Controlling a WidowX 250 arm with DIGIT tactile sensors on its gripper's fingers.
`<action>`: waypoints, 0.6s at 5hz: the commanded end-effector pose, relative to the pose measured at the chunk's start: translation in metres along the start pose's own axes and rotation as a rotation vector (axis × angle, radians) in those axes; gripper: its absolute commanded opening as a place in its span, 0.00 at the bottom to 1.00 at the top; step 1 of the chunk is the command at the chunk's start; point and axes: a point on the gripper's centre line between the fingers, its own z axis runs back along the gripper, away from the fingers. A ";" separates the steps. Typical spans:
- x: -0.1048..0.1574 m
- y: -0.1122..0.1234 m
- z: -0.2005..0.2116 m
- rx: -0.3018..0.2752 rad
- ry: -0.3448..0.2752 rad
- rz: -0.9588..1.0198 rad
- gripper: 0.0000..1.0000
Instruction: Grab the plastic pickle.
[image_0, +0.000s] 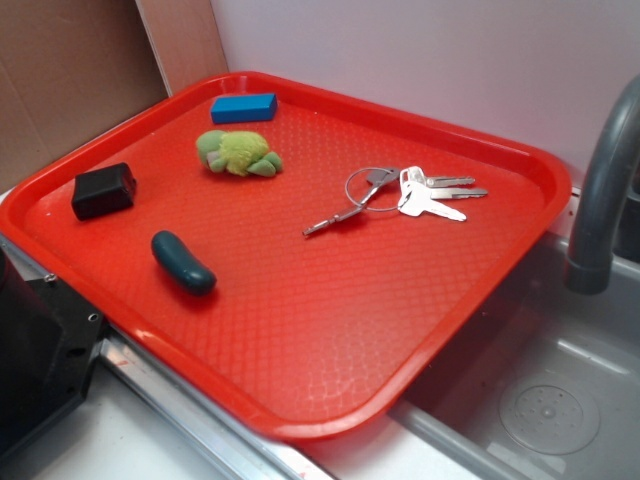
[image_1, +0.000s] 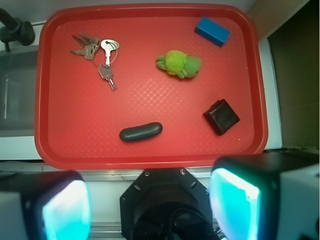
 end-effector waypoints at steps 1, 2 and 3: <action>0.000 0.000 0.000 0.000 0.000 0.000 1.00; 0.036 0.001 -0.003 0.020 -0.015 0.058 1.00; 0.056 0.003 -0.013 0.018 0.008 0.027 1.00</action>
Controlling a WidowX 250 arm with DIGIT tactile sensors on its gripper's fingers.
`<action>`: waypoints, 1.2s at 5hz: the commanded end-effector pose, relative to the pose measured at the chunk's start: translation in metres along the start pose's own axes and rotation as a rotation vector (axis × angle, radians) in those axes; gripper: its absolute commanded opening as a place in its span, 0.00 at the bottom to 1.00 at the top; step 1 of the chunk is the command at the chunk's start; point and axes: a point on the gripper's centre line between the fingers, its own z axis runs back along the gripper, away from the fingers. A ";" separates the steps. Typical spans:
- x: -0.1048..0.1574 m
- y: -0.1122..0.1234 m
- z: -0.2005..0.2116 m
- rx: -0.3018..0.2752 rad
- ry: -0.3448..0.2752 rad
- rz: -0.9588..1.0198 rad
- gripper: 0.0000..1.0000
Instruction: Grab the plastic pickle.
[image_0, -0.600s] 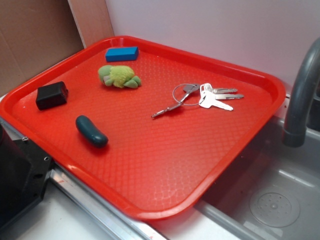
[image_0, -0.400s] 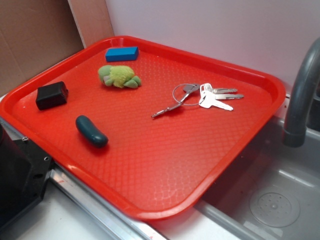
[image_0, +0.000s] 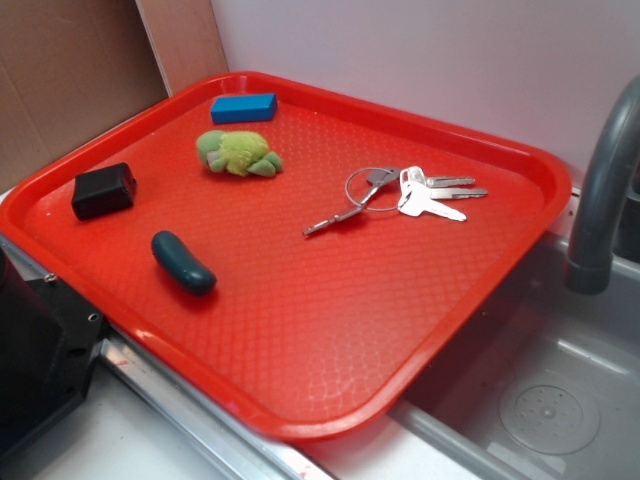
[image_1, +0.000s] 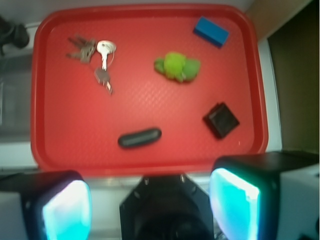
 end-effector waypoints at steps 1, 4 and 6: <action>0.044 0.002 -0.046 -0.027 0.070 -0.256 1.00; 0.016 -0.049 -0.081 -0.047 -0.036 -1.008 1.00; 0.001 -0.042 -0.071 -0.108 -0.030 -1.504 1.00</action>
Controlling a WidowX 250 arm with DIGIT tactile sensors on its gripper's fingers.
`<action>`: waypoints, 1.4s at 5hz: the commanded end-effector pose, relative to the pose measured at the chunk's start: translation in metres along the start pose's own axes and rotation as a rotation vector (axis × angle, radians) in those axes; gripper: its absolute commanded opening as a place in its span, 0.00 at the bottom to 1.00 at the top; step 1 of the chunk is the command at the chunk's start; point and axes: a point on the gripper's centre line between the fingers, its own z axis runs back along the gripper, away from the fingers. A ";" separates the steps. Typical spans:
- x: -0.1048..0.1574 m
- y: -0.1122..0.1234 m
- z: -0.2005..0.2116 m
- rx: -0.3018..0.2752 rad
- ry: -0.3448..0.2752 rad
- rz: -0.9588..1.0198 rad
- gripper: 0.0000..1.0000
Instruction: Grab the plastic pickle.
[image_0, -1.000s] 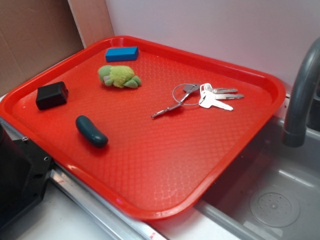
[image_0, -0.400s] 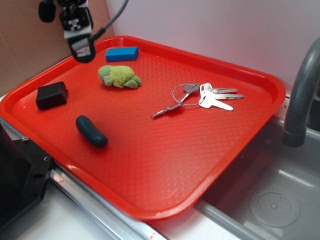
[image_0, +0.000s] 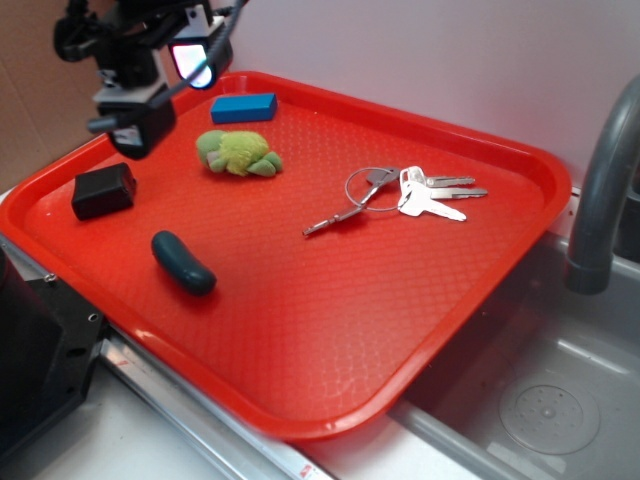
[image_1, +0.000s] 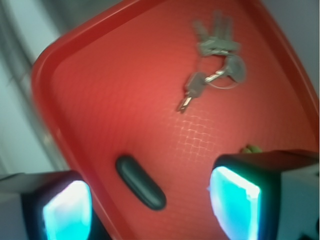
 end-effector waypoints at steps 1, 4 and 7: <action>-0.004 -0.010 0.015 -0.026 -0.011 -0.394 1.00; -0.009 0.004 0.006 -0.010 -0.104 -0.338 1.00; -0.003 -0.034 -0.060 -0.182 -0.076 -0.587 1.00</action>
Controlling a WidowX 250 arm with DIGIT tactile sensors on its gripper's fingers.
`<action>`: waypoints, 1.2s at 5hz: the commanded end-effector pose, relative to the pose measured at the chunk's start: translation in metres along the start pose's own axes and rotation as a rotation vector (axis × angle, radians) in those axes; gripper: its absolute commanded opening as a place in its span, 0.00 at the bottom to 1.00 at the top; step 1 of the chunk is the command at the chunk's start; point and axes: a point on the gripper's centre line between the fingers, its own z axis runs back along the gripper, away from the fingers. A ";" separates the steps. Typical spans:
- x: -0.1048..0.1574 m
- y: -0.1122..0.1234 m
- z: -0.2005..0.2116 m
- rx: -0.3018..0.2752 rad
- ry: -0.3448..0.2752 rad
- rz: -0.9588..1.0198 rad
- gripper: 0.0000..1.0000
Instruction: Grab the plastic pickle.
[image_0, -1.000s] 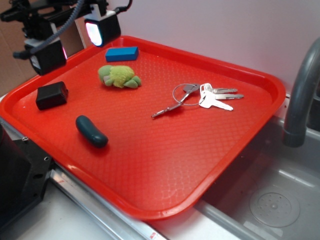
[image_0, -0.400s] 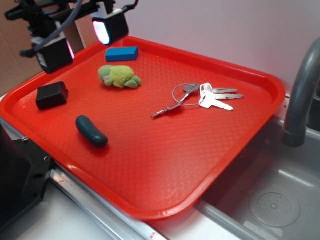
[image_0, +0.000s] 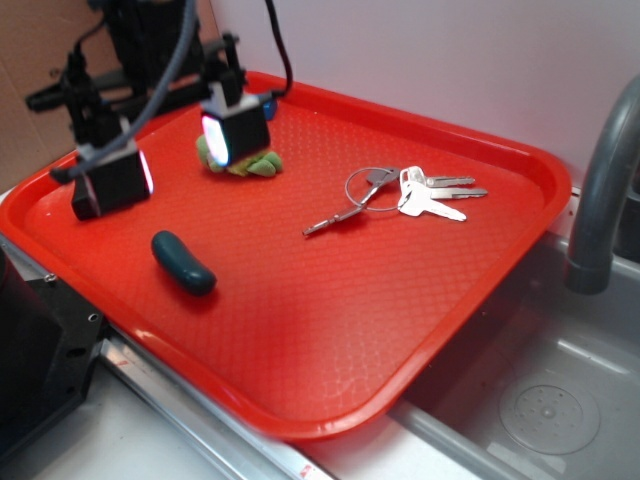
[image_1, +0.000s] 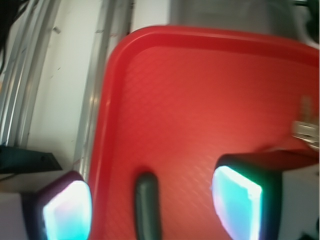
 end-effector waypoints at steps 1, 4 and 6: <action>-0.029 -0.005 -0.033 -0.015 -0.003 -0.006 1.00; -0.068 -0.019 -0.063 -0.123 -0.009 0.038 1.00; -0.054 0.004 -0.101 -0.044 0.094 0.048 1.00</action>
